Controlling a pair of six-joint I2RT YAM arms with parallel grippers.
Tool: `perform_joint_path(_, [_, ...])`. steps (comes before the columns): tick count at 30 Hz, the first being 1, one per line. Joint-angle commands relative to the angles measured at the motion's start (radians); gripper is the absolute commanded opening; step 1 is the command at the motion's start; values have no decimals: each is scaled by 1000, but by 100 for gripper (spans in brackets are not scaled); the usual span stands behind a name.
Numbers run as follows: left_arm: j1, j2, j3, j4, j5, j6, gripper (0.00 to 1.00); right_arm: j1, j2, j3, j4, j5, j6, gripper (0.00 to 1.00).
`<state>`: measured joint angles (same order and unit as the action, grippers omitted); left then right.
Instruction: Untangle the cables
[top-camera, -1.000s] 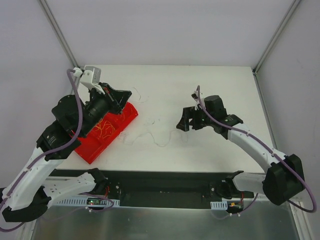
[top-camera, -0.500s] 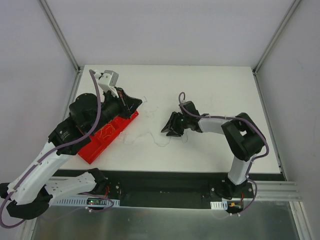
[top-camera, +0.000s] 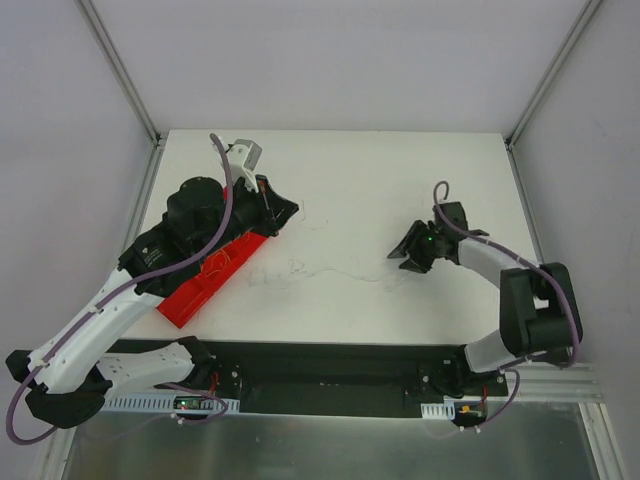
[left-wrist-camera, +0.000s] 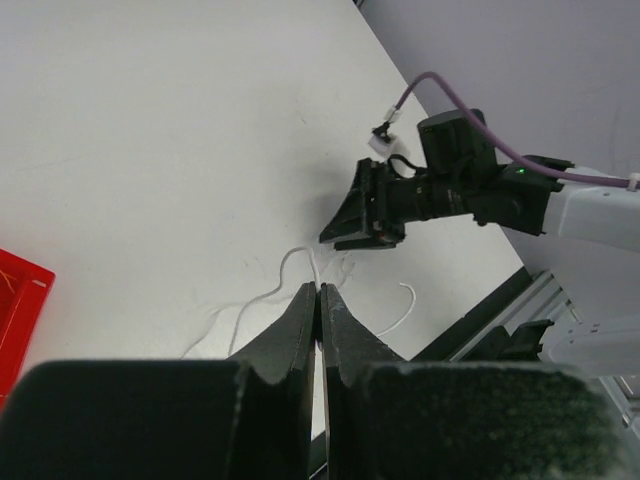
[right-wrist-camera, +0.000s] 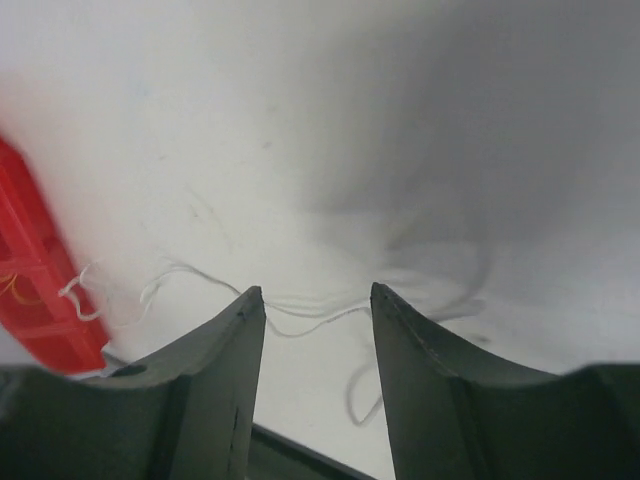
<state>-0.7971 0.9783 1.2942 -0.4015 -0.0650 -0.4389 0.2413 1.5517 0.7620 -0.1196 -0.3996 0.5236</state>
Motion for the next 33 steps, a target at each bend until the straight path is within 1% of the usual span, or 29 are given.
perform_joint_path(1, [4,-3,56,41,40,-20,0,-99,-194,-6,-297,241,-256,51])
perform_joint_path(2, [6,-3,60,43,47,-21,0,-88,-241,-6,-301,257,-310,52])
perform_joint_path(3, [6,0,65,43,51,-21,0,-65,-293,-6,-281,217,-357,57])
perform_joint_path(5, [6,3,76,44,63,-21,0,24,-379,-13,-188,100,-459,71])
perform_joint_path(7, [6,5,83,43,64,-21,0,143,-444,-9,-109,30,-520,80])
perform_joint_path(9, [6,5,86,41,64,-24,0,231,-490,-18,-14,-31,-591,84])
perform_joint_path(11, [6,5,93,44,64,-35,0,262,-513,-41,91,-111,-606,84])
perform_joint_path(16, [4,22,120,44,149,-81,0,286,-507,-105,372,-327,-586,81])
perform_joint_path(20, [6,39,148,52,208,-113,0,303,-444,-119,552,-494,-527,80])
perform_joint_path(22, [4,37,151,55,217,-123,0,331,-427,-122,650,-531,-459,80])
perform_joint_path(26, [7,40,151,62,221,-133,0,388,-415,-93,683,-519,-456,80])
perform_joint_path(29, [6,43,152,67,225,-139,0,391,-410,-69,683,-512,-467,80])
perform_joint_path(33, [6,57,160,75,234,-142,0,391,-407,-36,624,-476,-517,81])
